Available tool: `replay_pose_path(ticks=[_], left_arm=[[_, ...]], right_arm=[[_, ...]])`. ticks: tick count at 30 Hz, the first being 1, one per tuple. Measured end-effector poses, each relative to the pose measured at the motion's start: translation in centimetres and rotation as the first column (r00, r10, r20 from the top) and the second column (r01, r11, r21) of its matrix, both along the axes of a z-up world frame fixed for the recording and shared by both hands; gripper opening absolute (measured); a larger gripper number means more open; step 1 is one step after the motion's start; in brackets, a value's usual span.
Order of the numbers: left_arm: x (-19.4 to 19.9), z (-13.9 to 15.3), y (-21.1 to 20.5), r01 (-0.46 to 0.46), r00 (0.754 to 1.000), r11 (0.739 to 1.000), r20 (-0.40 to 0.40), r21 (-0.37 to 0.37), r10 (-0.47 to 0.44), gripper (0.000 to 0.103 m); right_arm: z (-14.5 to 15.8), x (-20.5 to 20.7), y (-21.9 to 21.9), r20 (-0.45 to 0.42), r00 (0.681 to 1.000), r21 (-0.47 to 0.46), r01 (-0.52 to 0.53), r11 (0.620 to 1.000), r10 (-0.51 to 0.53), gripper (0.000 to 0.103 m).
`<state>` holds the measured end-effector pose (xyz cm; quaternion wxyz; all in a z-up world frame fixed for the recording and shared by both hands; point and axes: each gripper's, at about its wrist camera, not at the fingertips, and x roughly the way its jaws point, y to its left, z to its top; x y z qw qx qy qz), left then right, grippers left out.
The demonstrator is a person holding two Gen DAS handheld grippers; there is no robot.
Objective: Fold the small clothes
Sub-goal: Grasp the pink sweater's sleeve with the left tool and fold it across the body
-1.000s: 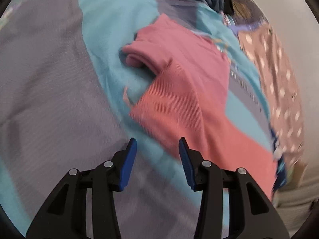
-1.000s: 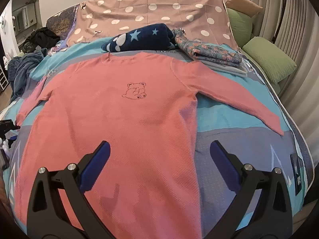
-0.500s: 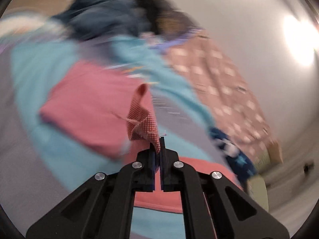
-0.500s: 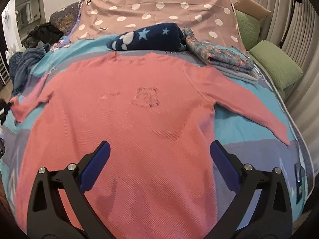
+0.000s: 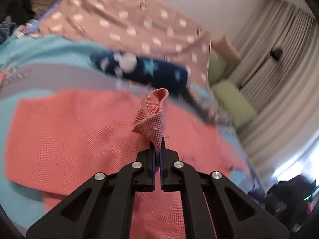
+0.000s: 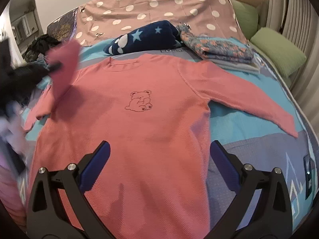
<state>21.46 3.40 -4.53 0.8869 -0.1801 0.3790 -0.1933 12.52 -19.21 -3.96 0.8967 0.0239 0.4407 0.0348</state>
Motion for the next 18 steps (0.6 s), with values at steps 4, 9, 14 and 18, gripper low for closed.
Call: replay_pose_path(ticks=[4,9,14,18], left_arm=[[-0.2,-2.7,-2.2,0.044,0.997,0.996,-0.064,0.073,-0.040,0.003],[-0.4,-3.9,-1.9,0.047,0.996,0.996,-0.081,0.073,-0.042,0.003],[-0.9,-3.6,-2.2,0.056,0.997,0.995,-0.056,0.085,-0.051,0.003],[-0.8,-3.6,-3.1,0.070,0.997,0.992,-0.049,0.109,-0.065,0.003]], right_arm=[[-0.1,1.9,-0.4,-0.043,0.997,0.070,-0.067,0.995,0.070,0.060],[-0.9,8.0,0.0,-0.157,0.975,0.319,-0.100,0.942,0.156,0.051],[-1.5,14.0,3.0,-0.247,0.944,0.438,-0.094,0.894,0.220,0.057],[-2.2,17.6,6.3,-0.328,0.914,0.460,-0.067,0.885,0.239,0.057]])
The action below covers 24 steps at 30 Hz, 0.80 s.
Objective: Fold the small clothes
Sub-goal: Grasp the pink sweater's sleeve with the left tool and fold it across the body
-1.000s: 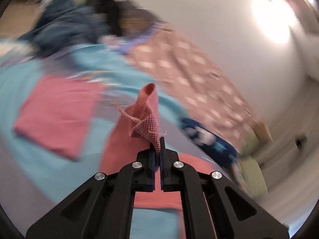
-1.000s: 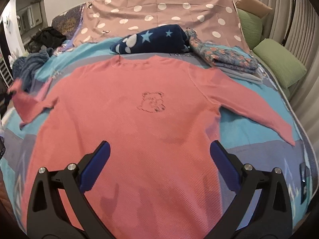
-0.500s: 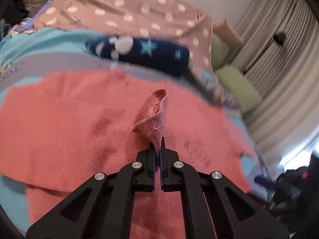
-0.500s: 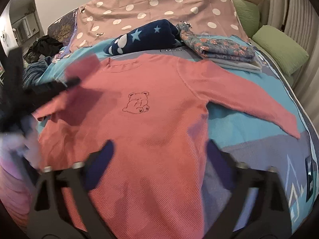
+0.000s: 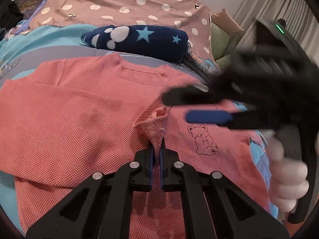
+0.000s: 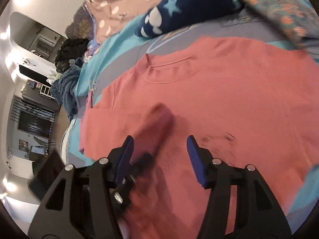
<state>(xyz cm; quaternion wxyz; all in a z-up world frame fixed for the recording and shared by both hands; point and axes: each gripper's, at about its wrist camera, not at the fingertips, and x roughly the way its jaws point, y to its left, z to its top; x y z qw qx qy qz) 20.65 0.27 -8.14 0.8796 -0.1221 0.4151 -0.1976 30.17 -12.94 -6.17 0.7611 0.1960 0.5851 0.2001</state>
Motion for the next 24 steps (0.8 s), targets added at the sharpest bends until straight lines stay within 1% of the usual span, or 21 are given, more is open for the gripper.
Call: replay_pose_path(ticks=[3,5,6,7,8,9,10,11,12,14,17,19,22,23,24], left_arm=[[-0.3,0.3,-0.4,0.017,1.000,1.000,0.016,0.011,-0.018,0.003],[-0.3,0.3,-0.6,0.023,1.000,0.999,0.018,0.021,-0.024,0.003],[-0.3,0.2,-0.7,0.024,1.000,0.999,0.017,0.026,-0.025,0.003],[-0.3,0.1,-0.8,0.025,1.000,0.999,0.014,0.031,-0.026,0.003],[-0.3,0.1,-0.9,0.026,1.000,0.999,0.012,0.035,-0.027,0.003],[-0.3,0.1,-0.9,0.029,0.999,0.999,0.011,0.037,-0.030,0.003],[-0.3,0.2,-1.0,0.035,0.999,0.999,0.010,0.038,-0.035,0.003],[-0.3,0.3,-1.1,0.038,0.999,0.998,0.010,0.040,-0.038,0.003],[-0.4,0.5,-1.3,0.042,0.999,0.998,0.014,0.043,-0.043,0.003],[-0.4,1.3,-2.0,0.058,0.998,0.997,0.025,0.043,-0.059,0.003],[-0.2,3.0,-3.6,0.080,0.995,0.995,0.056,0.056,-0.083,0.003],[0.2,3.9,-4.9,0.100,0.992,0.994,0.071,0.045,-0.103,0.003],[0.6,5.1,-7.4,0.135,0.984,0.990,0.110,0.052,-0.140,0.003],[0.8,5.1,-7.9,0.145,0.983,0.988,0.109,0.051,-0.149,0.003],[1.0,5.0,-8.7,0.153,0.983,0.987,0.098,0.052,-0.158,0.006]], right_arm=[[-0.1,1.1,1.7,-0.008,0.999,-0.023,-0.034,0.999,0.034,0.060],[-0.6,1.5,2.2,-0.031,0.999,-0.061,-0.036,0.998,0.034,0.060],[-1.1,1.6,2.2,-0.055,0.998,-0.075,-0.035,0.997,0.031,0.059],[-1.6,1.7,2.1,-0.075,0.997,-0.071,-0.033,0.997,0.028,0.056],[-2.2,1.8,1.9,-0.102,0.994,-0.058,-0.032,0.998,0.026,0.047],[-2.8,2.0,1.7,-0.115,0.993,-0.058,-0.028,0.998,0.022,0.035],[-3.2,2.0,1.4,-0.123,0.992,-0.061,-0.015,0.998,0.007,0.029],[-3.4,2.0,1.0,-0.122,0.993,-0.061,-0.005,0.998,-0.003,0.013],[-3.4,2.0,0.5,-0.119,0.993,-0.050,0.004,0.999,-0.009,0.007],[-2.7,2.0,-0.2,-0.092,0.996,-0.016,0.006,1.000,-0.007,0.006],[-0.6,2.3,-1.2,-0.020,1.000,-0.016,-0.012,1.000,0.011,0.006],[1.0,2.5,-2.3,0.024,1.000,-0.017,-0.010,1.000,0.010,0.006],[3.2,2.3,-5.3,0.103,0.995,-0.029,0.004,1.000,-0.001,0.006],[3.5,2.4,-6.0,0.120,0.993,-0.037,0.010,0.999,-0.005,0.006],[3.9,2.4,-7.3,0.156,0.988,-0.056,0.023,0.998,-0.014,0.006]])
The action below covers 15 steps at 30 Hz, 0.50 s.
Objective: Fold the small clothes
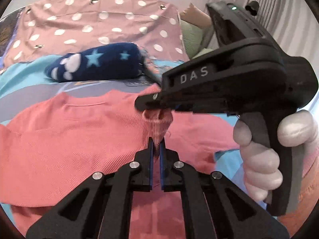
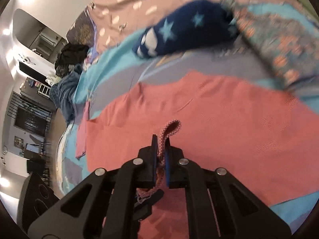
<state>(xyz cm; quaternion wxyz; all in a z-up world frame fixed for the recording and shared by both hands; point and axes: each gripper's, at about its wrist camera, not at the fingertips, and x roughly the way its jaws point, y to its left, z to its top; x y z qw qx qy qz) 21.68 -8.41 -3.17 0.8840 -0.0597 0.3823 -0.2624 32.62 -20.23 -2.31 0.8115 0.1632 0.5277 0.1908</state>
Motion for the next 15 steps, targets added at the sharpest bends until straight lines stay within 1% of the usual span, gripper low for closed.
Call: replay_pose_path(ticks=[1,2,3,4,5,6,7,8,9,11,12,13,14,15], left_arm=[[0.2,-0.2,-0.5,0.003,1.000,1.000,-0.014,0.003,-0.003,0.008],[0.2,-0.6,-1.0,0.009,0.999,1.000,-0.036,0.007,-0.009,0.011],[0.1,-0.8,-1.0,0.010,0.999,1.000,-0.048,0.011,-0.010,0.018],[-0.2,-0.9,-0.8,0.006,0.999,1.000,-0.054,0.018,-0.005,0.022],[-0.5,-0.9,-0.5,0.001,0.999,1.000,-0.053,0.025,0.000,0.028],[-1.1,-0.7,0.4,-0.010,0.999,0.999,-0.038,0.040,0.012,0.032],[-1.6,-0.4,1.1,-0.024,0.999,0.998,-0.022,0.054,0.025,0.035],[-2.3,-0.1,2.2,-0.052,0.999,0.996,0.004,0.076,0.051,0.041],[-3.1,0.4,4.1,-0.098,0.995,0.990,0.037,0.103,0.095,0.046],[-4.1,0.8,7.3,-0.182,0.982,0.973,0.078,0.142,0.173,0.051],[-4.8,0.9,9.5,-0.237,0.970,0.958,0.094,0.159,0.225,0.051],[-5.4,0.8,12.0,-0.296,0.954,0.940,0.097,0.171,0.283,0.051],[-6.1,0.7,13.8,-0.336,0.942,0.927,0.089,0.170,0.325,0.051],[-6.7,0.4,16.1,-0.374,0.927,0.913,0.066,0.165,0.368,0.051]], right_arm=[[0.0,0.1,-0.9,0.022,1.000,-0.018,0.011,1.000,-0.010,0.006],[-0.2,0.2,-1.8,0.044,0.999,-0.039,0.022,0.999,-0.020,0.007],[-0.7,0.1,-3.0,0.056,0.998,-0.051,0.026,0.998,-0.024,0.008],[-1.3,0.3,-3.7,0.060,0.998,-0.070,0.034,0.997,-0.030,0.011],[-2.0,0.4,-4.4,0.055,0.997,-0.092,0.052,0.994,-0.047,0.016],[-2.5,0.3,-5.0,0.044,0.997,-0.097,0.068,0.993,-0.063,0.022],[-3.1,0.4,-5.3,0.032,0.997,-0.089,0.079,0.993,-0.077,0.025],[-3.6,0.2,-6.1,0.013,0.996,-0.066,0.093,0.993,-0.092,0.027],[-3.9,-0.1,-6.3,0.006,0.995,-0.055,0.097,0.994,-0.096,0.029],[-4.0,-0.8,-6.6,0.012,0.996,-0.049,0.094,0.994,-0.094,0.032],[-3.9,-1.3,-6.6,0.023,0.996,-0.055,0.089,0.994,-0.088,0.034],[-3.7,-1.8,-6.5,0.031,0.996,-0.058,0.084,0.995,-0.082,0.035],[-3.6,-2.4,-6.5,0.037,0.997,-0.055,0.071,0.996,-0.069,0.037],[-3.5,-2.9,-6.3,0.038,0.998,-0.053,0.060,0.997,-0.058,0.038]])
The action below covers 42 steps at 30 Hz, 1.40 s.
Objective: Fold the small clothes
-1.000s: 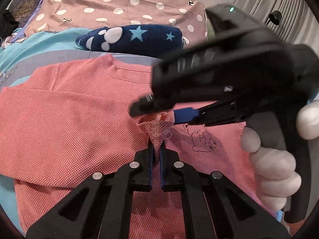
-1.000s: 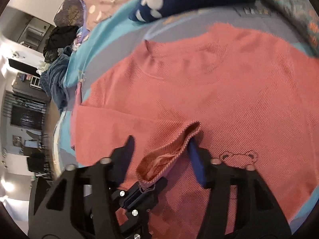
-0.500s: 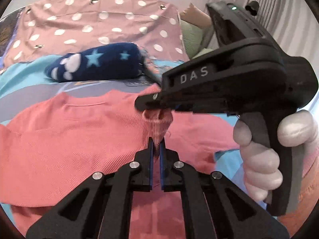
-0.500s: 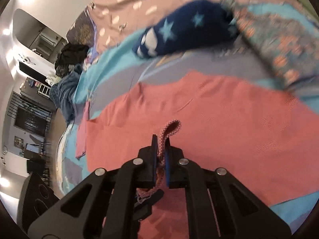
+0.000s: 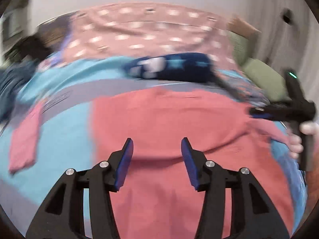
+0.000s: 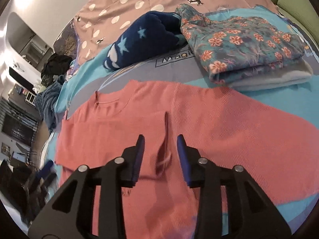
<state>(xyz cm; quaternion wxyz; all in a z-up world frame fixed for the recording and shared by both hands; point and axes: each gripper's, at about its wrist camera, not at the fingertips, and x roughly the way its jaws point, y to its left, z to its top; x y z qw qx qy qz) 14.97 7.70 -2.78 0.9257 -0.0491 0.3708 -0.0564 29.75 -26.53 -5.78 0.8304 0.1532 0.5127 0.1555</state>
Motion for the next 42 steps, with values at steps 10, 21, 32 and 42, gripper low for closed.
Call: replay_pose_path(ticks=[10,21,32,42], left_arm=[[1.2,-4.4,4.6,-0.058,0.986,0.994,-0.148,0.088,0.071,0.051],[3.1,-6.3,7.9,-0.263,0.954,0.963,-0.136,0.055,0.268,0.061],[1.9,-6.4,8.2,-0.239,0.966,0.970,-0.113,-0.038,0.234,0.060],[1.8,-7.1,9.6,-0.163,0.984,0.941,-0.114,-0.296,0.135,0.023]], right_arm=[[-1.4,-1.4,3.9,-0.048,0.998,-0.081,-0.039,0.996,0.035,0.050],[-2.4,-1.3,3.8,-0.054,0.998,-0.228,0.018,0.973,-0.031,0.019],[5.1,-0.2,13.3,0.139,0.981,-0.370,-0.075,0.926,0.135,0.046],[1.7,6.1,35.1,-0.001,0.844,-0.337,-0.505,0.795,0.536,0.048]])
